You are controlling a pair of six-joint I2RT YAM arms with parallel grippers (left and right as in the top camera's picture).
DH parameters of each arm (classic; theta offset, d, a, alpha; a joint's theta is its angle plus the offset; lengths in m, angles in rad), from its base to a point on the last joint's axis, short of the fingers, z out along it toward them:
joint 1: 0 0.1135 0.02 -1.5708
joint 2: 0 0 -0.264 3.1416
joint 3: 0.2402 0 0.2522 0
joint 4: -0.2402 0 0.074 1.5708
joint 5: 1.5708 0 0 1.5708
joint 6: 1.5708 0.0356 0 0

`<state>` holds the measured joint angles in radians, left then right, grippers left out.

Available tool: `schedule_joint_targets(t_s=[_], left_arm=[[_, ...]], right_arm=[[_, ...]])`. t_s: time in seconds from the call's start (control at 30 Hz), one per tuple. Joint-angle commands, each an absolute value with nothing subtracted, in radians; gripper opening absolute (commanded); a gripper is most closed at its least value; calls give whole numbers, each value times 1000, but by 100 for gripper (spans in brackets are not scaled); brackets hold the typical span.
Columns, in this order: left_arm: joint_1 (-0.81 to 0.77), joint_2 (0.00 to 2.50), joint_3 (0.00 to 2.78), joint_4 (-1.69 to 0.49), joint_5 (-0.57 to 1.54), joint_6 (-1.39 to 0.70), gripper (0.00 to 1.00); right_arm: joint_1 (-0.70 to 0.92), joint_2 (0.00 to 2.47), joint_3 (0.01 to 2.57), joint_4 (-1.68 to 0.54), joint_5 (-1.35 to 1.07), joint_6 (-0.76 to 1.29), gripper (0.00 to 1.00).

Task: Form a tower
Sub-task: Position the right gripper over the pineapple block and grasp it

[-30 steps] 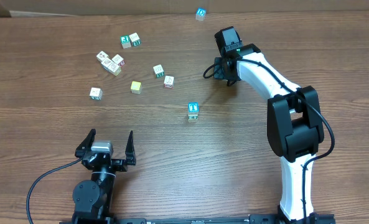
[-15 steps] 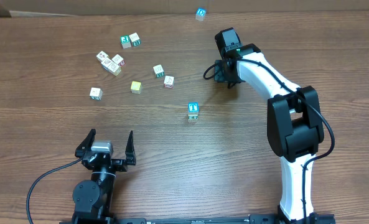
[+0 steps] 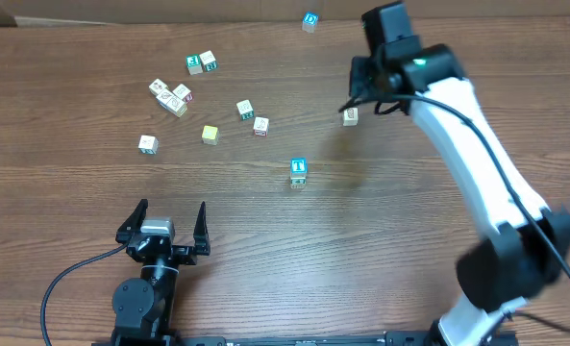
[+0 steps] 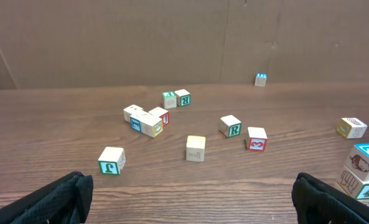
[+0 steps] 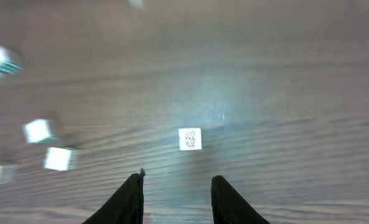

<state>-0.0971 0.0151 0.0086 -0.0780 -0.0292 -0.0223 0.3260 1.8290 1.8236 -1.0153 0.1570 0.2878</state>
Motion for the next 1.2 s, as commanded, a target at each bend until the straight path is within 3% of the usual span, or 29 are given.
schedule_joint_targets(t_s=[0.0, 0.07, 0.17, 0.6, 1.17], left_arm=[[-90, 4, 5, -76, -21, -7, 99], [-90, 5, 5, -75, -21, -6, 100], [-90, 5, 5, -76, -21, -7, 100], [-90, 5, 5, -76, -21, -7, 99], [-90, 5, 5, -75, -21, -6, 100]], right_arm=[[336, 1806, 1840, -1019, 156, 280, 39], [336, 1810, 1836, -1019, 156, 280, 56], [334, 1819, 1802, -987, 156, 280, 100], [318, 1965, 1700, -843, 157, 279, 100], [295, 2238, 1700, -663, 157, 233, 82]])
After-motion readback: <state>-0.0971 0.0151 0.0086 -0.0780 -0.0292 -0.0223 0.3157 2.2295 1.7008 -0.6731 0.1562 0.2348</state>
